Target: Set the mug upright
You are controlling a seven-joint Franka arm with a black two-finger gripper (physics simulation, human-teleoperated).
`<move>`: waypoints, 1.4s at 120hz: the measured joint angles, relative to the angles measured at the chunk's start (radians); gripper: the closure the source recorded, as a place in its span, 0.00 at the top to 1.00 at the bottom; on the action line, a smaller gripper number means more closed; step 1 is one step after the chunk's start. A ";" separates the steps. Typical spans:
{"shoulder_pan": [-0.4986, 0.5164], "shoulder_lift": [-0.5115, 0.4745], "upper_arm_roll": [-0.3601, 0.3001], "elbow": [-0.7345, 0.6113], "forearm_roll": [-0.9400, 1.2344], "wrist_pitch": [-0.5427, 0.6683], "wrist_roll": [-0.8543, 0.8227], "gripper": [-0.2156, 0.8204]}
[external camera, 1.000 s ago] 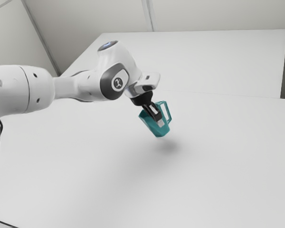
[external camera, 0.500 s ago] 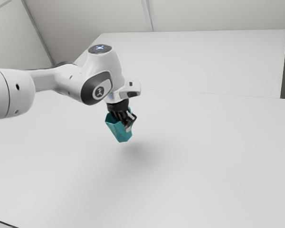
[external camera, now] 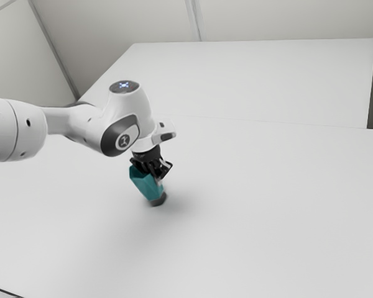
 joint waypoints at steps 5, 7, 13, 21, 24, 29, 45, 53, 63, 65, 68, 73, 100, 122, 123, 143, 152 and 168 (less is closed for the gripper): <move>0.002 0.005 0.000 -0.002 0.001 0.009 -0.012 0.04; 0.002 0.007 0.000 -0.003 0.001 0.012 -0.017 0.04; 0.002 0.013 0.000 -0.003 0.002 0.020 -0.030 0.04; -0.001 0.022 0.000 -0.003 0.002 0.029 -0.046 0.04; -0.002 0.025 0.000 -0.003 0.003 0.032 -0.052 0.04; -0.002 0.030 0.000 -0.003 0.003 0.036 -0.060 0.04; 0.004 0.048 0.000 -0.003 0.003 0.044 -0.085 0.04; 0.010 0.053 0.000 -0.003 0.003 0.046 -0.095 0.04; 0.010 0.057 0.000 -0.003 -0.001 0.049 -0.104 0.12; 0.010 0.057 0.000 -0.003 -0.003 0.049 -0.105 0.16; 0.010 0.056 0.000 -0.003 -0.006 0.050 -0.106 0.21; 0.010 0.055 0.000 -0.003 -0.009 0.050 -0.107 0.30; 0.011 -0.018 -0.003 -0.001 -0.015 0.029 -0.113 0.62; 0.012 -0.108 -0.013 0.049 -0.022 -0.072 -0.115 0.72; 0.011 -0.109 -0.013 0.055 -0.023 -0.079 -0.115 0.72; -0.003 -0.102 -0.013 0.296 -0.039 -0.258 -0.108 0.76; -0.009 -0.090 -0.013 0.426 -0.041 -0.356 -0.105 0.77; -0.023 -0.059 -0.013 0.601 -0.044 -0.525 -0.100 0.78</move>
